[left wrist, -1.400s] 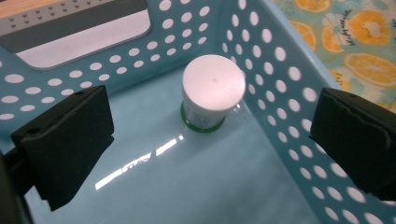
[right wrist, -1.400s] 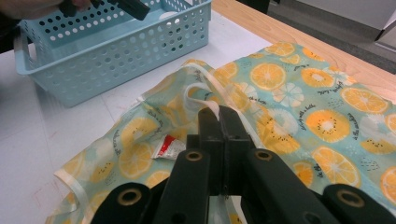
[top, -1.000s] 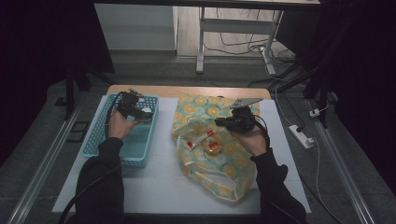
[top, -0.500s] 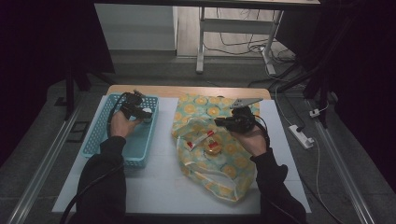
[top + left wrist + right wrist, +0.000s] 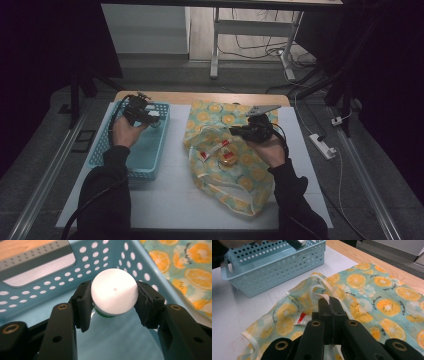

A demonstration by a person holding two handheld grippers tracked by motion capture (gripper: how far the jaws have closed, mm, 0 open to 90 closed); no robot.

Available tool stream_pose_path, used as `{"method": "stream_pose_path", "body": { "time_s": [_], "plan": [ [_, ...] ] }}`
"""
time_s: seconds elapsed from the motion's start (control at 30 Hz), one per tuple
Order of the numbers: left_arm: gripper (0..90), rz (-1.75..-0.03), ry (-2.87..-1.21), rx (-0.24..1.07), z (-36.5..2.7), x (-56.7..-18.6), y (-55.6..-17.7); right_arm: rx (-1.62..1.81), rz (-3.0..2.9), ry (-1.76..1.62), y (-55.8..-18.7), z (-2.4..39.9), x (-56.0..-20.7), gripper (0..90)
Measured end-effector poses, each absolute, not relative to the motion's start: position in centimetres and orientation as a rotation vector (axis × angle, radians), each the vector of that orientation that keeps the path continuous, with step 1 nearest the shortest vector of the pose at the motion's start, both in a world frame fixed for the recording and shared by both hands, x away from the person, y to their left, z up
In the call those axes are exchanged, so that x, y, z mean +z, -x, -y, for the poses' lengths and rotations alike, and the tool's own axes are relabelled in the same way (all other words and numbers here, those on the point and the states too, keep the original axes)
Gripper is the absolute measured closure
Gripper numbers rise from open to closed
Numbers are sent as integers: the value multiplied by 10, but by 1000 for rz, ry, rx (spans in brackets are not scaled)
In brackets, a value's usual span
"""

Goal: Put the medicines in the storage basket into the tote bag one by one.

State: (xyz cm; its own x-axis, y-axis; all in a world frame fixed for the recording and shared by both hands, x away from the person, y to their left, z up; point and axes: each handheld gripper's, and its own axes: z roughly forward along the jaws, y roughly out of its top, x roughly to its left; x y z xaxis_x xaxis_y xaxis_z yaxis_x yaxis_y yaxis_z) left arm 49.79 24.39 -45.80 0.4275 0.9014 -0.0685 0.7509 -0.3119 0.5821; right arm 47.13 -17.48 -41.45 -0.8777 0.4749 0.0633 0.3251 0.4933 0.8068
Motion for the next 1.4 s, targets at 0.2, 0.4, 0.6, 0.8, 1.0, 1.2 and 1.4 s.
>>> {"method": "stream_pose_path", "body": {
  "time_s": [0.2,0.4,0.6,0.8,1.0,1.2,1.4],
  "plan": [
    [506,-1351,-2134,370,-243,-442,-489,1330,-2567,-698,-471,175,-415,900],
    [506,-1294,-2142,357,-236,-427,-480,1332,-2562,-694,-471,174,-414,900],
    [506,-1229,-2164,343,-222,-420,-471,1335,-2558,-691,-471,175,-414,900],
    [506,-1164,-2185,317,-206,-417,-462,1332,-2562,-691,-471,175,-414,900],
    [506,-1109,-2202,294,-190,-418,-453,1332,-2564,-691,-471,174,-415,900],
    [506,-1037,-2228,282,-174,-415,-444,1334,-2562,-695,-471,174,-415,900],
    [506,-951,-2250,255,-153,-412,-433,1335,-2566,-695,-471,173,-415,900]
  ]
}}
